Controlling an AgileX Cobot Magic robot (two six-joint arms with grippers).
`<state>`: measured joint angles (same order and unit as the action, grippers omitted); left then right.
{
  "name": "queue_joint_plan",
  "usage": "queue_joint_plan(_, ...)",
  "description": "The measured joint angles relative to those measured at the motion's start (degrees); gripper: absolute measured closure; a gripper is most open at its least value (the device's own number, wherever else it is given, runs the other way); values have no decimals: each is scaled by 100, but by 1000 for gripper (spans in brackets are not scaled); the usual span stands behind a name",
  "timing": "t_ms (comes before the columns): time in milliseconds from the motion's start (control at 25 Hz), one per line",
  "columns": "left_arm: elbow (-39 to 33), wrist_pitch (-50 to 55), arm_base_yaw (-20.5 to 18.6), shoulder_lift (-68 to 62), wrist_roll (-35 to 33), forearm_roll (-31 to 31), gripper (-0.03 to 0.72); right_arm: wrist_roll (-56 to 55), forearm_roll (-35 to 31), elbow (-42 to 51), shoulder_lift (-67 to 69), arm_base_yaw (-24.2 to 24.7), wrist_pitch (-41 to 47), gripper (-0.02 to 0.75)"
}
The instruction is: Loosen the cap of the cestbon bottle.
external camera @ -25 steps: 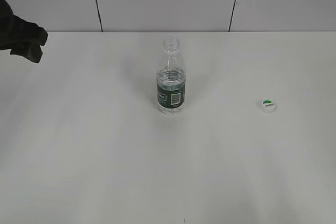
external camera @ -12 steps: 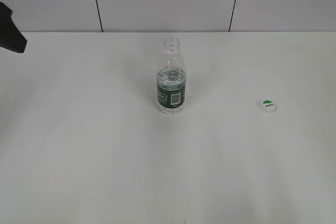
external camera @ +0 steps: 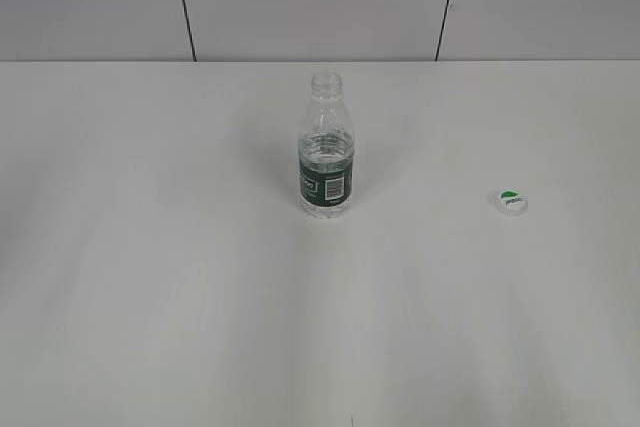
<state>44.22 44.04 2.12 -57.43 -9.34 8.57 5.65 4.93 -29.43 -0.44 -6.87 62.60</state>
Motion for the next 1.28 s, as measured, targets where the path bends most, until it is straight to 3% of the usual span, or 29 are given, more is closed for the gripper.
queue_joint_plan(80, -249, -22, -106, 320, -6, 0, 194, 0, 0, 0, 0, 0, 0, 265)
queue_joint_plan(360, -684, 4, -1009, 946, -6, -256, 197, 0, 0, 0, 0, 0, 0, 265)
queue_joint_plan(1080, -697, 1628, -1007, 4041, 199, -397, 197, 0, 0, 0, 0, 0, -6, 265)
queue_joint_plan(1280, -787, 1900, -861, 4712, 238, -242, 226, 0, 0, 0, 0, 0, -6, 265)
